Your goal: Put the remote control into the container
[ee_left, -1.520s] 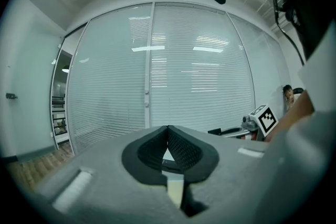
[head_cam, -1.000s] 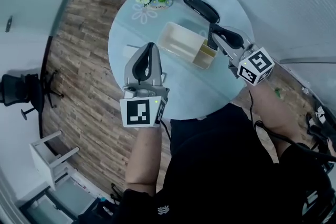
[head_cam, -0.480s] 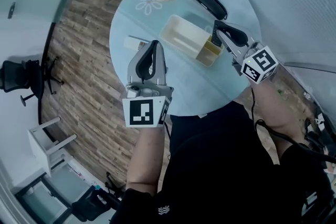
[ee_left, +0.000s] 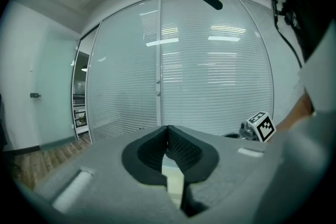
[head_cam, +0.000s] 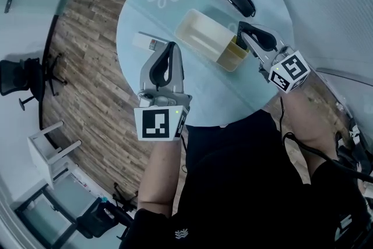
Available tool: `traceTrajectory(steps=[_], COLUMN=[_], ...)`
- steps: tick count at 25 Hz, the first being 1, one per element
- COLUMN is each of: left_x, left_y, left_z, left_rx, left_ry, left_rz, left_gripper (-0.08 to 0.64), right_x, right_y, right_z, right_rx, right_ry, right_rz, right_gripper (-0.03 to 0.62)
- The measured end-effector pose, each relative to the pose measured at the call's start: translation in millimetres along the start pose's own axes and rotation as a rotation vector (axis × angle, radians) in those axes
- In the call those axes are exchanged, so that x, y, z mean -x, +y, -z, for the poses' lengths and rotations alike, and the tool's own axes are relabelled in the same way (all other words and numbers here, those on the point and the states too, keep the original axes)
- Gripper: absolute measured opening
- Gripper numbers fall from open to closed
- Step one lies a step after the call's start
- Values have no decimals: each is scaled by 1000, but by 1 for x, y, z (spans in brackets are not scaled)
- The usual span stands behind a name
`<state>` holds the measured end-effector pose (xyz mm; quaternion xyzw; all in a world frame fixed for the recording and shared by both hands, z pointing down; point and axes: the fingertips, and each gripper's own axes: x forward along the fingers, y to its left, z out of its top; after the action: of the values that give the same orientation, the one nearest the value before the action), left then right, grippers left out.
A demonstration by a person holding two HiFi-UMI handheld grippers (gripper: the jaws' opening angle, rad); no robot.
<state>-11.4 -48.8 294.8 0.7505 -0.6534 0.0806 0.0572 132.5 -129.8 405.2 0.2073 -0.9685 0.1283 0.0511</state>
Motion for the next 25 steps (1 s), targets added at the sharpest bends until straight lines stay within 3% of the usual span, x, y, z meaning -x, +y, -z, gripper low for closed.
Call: traceTrajectory(steps=[9,25], left_x=[-11,-5], left_y=[-2,-2], left_z=[16,26], left_rx=[-3,-9], left_ry=[18,29], left_rz=[7,5], left_gripper=[2,2], right_x=[-1,3], right_y=[7,9], right_z=[10,46], right_rx=[30,13], right_ry=[-3,26], right_rz=[-36,-13], right_gripper=[78,87])
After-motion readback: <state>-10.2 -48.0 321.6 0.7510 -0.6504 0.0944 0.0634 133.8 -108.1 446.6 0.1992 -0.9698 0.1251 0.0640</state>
